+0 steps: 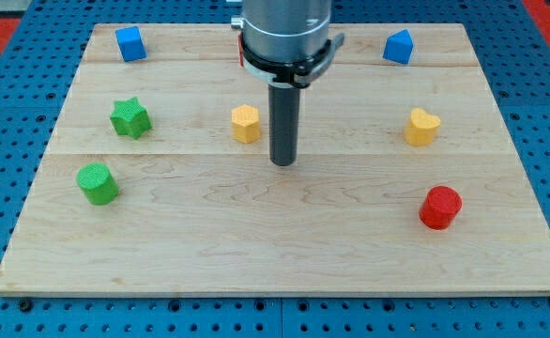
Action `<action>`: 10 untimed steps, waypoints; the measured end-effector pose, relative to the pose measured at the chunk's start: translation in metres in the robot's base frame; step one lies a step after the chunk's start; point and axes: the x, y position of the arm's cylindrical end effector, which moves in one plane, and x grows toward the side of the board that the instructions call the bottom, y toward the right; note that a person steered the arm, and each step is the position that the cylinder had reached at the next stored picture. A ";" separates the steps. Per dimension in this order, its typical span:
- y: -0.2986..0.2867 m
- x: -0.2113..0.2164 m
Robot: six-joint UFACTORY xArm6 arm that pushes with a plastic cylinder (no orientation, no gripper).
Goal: Push the yellow hexagon towards the bottom side of the board
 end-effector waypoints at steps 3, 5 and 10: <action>-0.005 0.000; 0.027 -0.028; -0.049 -0.061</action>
